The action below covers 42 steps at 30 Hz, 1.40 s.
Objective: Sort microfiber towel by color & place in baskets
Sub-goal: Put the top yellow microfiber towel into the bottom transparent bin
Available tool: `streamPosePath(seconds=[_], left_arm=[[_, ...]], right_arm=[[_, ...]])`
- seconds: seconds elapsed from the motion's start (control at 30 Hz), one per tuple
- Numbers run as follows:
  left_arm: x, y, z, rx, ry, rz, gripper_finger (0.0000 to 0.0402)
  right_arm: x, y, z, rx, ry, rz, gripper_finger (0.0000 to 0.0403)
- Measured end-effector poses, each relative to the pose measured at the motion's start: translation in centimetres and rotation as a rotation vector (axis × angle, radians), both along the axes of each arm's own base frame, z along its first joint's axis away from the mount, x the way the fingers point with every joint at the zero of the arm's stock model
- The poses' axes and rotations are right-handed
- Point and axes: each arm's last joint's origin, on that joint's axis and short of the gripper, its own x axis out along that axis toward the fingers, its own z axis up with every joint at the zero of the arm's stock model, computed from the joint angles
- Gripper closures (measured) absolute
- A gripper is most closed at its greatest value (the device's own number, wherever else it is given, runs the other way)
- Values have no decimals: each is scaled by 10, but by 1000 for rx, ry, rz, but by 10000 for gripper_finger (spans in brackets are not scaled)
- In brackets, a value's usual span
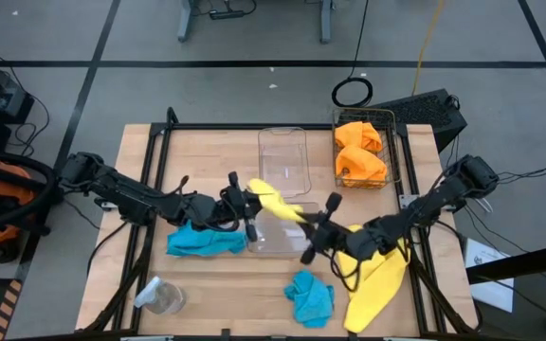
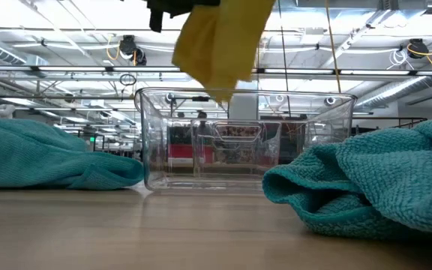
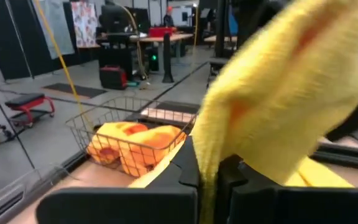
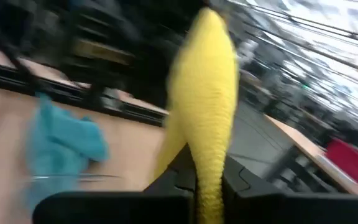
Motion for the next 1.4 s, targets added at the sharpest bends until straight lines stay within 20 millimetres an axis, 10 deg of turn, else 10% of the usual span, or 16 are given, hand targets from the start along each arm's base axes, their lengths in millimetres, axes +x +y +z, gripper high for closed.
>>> streamPosePath(seconds=[0.2,0.57,0.77,1.07,1.4], left_arm=[[0,-2,5,-4,-53,-47,394],[0,-3,11,67,-86,-80,395],[0,-3,10,72,-73,-91,395],[1,-6,10,127,-69,-193,395],[1,-7,10,183,-59,-217,395]], right_arm=[[-9,14,-3,-32,37,3,357],[-25,42,-14,119,59,185,178],[-33,43,12,308,-197,46,106],[-2,0,3,407,-165,72,51],[23,-48,-16,518,-23,148,95]])
